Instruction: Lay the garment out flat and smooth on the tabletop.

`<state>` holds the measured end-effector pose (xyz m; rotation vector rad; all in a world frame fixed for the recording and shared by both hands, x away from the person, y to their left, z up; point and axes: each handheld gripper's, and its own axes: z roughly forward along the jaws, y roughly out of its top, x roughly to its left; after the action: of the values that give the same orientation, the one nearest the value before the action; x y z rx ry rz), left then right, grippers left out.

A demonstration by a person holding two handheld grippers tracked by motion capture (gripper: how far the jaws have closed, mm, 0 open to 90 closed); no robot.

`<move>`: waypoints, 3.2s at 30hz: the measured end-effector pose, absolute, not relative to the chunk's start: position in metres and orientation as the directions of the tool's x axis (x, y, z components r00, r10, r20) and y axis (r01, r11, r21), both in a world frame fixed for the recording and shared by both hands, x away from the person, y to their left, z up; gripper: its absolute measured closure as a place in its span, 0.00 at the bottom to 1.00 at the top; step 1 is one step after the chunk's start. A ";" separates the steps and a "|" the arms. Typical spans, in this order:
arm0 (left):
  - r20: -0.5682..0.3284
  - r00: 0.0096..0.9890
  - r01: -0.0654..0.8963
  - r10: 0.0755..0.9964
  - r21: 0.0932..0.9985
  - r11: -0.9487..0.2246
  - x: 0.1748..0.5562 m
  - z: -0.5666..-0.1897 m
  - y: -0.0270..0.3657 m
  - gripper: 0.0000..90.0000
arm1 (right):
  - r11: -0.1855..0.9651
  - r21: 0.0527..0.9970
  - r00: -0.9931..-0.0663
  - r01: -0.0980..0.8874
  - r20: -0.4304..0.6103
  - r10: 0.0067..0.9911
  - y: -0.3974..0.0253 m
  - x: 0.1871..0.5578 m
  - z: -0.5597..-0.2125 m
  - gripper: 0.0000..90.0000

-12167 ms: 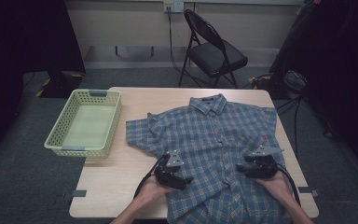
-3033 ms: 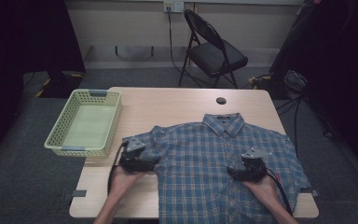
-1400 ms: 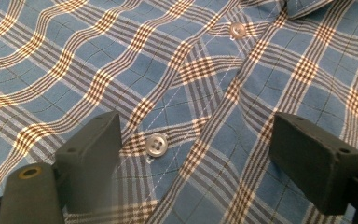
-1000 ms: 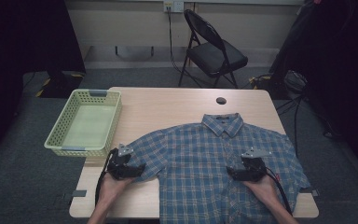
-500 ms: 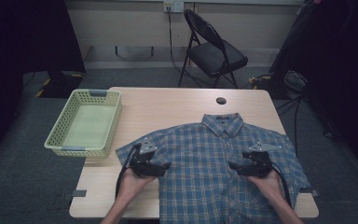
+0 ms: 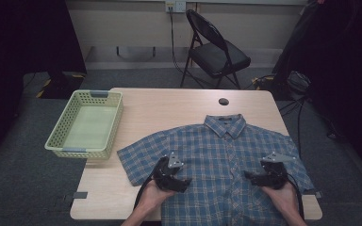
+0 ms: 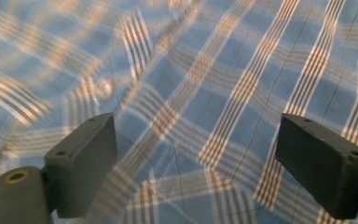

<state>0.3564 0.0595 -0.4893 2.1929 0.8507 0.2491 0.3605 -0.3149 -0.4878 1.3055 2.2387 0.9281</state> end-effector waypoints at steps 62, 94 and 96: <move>-0.002 0.680 0.499 0.733 0.735 -0.460 0.471 -0.499 0.065 0.16 | 0.345 0.690 -0.472 0.636 -0.006 0.882 -0.307 0.470 -0.497 0.03; -0.126 0.739 0.484 0.662 0.782 -0.392 0.406 -0.477 0.074 0.22 | 0.231 0.758 -0.514 0.610 0.157 0.844 -0.330 0.431 -0.460 0.11; -0.114 0.749 0.481 0.653 0.771 -0.417 0.393 -0.482 0.075 0.22 | 0.224 0.746 -0.522 0.627 0.190 0.832 -0.333 0.415 -0.464 0.11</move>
<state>0.3930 0.0750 -0.4819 2.0945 0.8500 0.2561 0.4153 -0.3333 -0.4638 1.3760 2.2485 1.1830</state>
